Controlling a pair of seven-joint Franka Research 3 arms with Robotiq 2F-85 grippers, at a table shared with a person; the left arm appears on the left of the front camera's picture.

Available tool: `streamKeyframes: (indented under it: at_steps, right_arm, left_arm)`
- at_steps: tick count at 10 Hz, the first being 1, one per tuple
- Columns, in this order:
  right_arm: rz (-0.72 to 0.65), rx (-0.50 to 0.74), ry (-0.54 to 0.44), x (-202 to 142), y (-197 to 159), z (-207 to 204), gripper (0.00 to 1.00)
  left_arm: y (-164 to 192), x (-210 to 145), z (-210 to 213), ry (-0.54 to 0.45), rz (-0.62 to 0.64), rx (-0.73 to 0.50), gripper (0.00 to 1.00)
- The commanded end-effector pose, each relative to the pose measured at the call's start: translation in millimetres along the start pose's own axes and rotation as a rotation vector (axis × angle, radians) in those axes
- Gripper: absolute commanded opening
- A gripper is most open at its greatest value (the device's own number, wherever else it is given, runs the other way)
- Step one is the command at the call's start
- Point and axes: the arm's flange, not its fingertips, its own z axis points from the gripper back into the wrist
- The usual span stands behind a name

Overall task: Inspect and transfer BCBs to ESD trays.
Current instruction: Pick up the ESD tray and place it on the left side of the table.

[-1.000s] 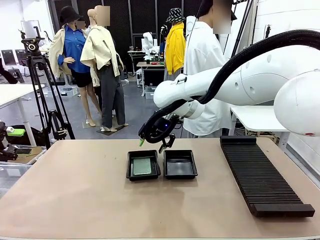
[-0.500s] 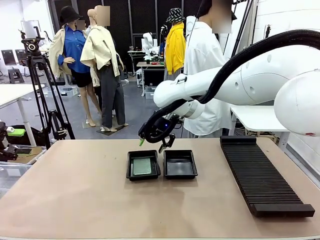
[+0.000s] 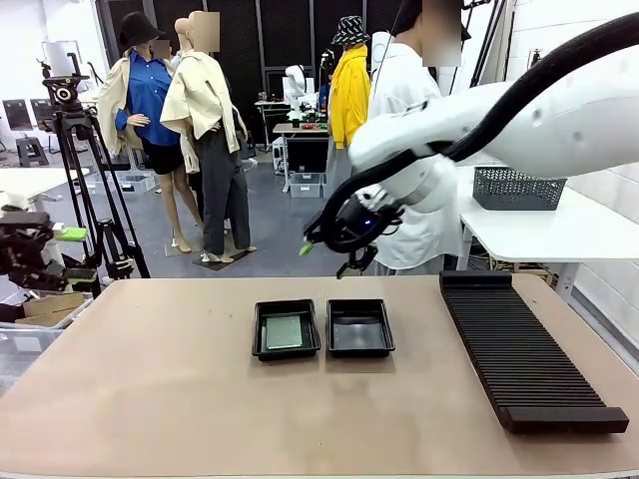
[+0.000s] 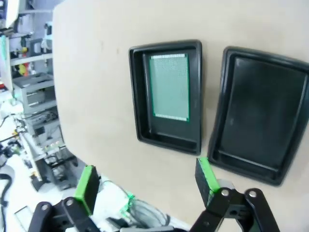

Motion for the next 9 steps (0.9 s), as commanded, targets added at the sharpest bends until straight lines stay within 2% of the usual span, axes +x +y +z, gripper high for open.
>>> streamKeyframes:
  at_steps: [1, 4, 8, 9]
  right_arm:
    - [-0.020, 0.057, -0.011, -30, -30, 31, 1.00]
    - [-0.079, 0.129, -0.005, -45, -70, 80, 1.00]
    - [-0.121, 0.241, 0.027, -64, -127, 124, 1.00]
    - [-0.128, 0.272, 0.011, -69, -139, 132, 1.00]
  left_arm:
    - [-16, 8, -20, 0.015, 0.021, 0.052, 1.00]
    - [-31, 19, -61, 0.057, 0.065, 0.162, 1.00]
    - [-45, 41, -137, 0.229, 0.176, 0.365, 1.00]
    - [-43, 46, -150, 0.238, 0.184, 0.401, 1.00]
